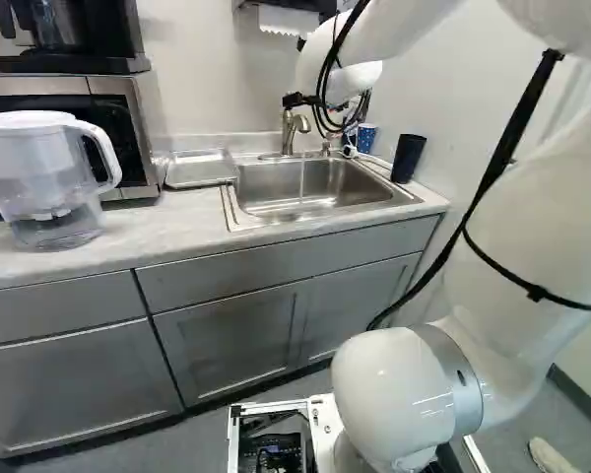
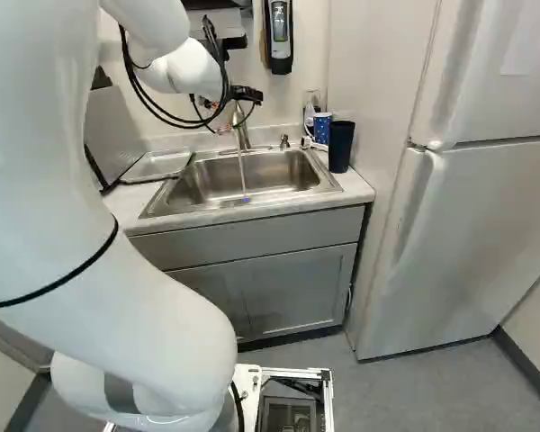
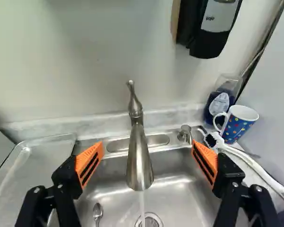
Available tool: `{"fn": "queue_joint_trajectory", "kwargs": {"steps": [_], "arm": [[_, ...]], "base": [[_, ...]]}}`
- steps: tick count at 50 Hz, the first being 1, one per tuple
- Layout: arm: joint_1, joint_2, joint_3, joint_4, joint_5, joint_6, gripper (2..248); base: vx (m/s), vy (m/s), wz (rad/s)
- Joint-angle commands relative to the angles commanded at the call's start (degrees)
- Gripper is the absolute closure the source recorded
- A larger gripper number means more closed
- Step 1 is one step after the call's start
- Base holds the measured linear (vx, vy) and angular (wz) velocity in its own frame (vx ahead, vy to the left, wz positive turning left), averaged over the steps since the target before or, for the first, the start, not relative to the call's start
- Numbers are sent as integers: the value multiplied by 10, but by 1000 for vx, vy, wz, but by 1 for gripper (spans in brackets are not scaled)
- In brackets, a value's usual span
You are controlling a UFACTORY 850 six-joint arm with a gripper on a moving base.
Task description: Rinse the cup and place it in the tray
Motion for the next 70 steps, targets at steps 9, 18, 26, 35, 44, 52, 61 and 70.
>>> {"fn": "queue_joint_trajectory", "kwargs": {"steps": [9, 18, 26, 35, 44, 52, 61, 70], "arm": [[3, 18, 17, 0, -50, 0, 3], [5, 24, 23, 0, -103, 0, 3], [6, 28, 27, 0, -151, 0, 3], [7, 30, 29, 0, -206, 0, 3], [7, 30, 29, 0, -260, 0, 3], [7, 30, 29, 0, -308, 0, 3], [7, 30, 29, 0, -362, 0, 3], [7, 30, 29, 0, -364, 0, 3]], "base": [[0, 0, 0], [0, 0, 0], [0, 0, 0], [0, 0, 0], [0, 0, 0], [0, 0, 0], [0, 0, 0], [0, 0, 0]]}}
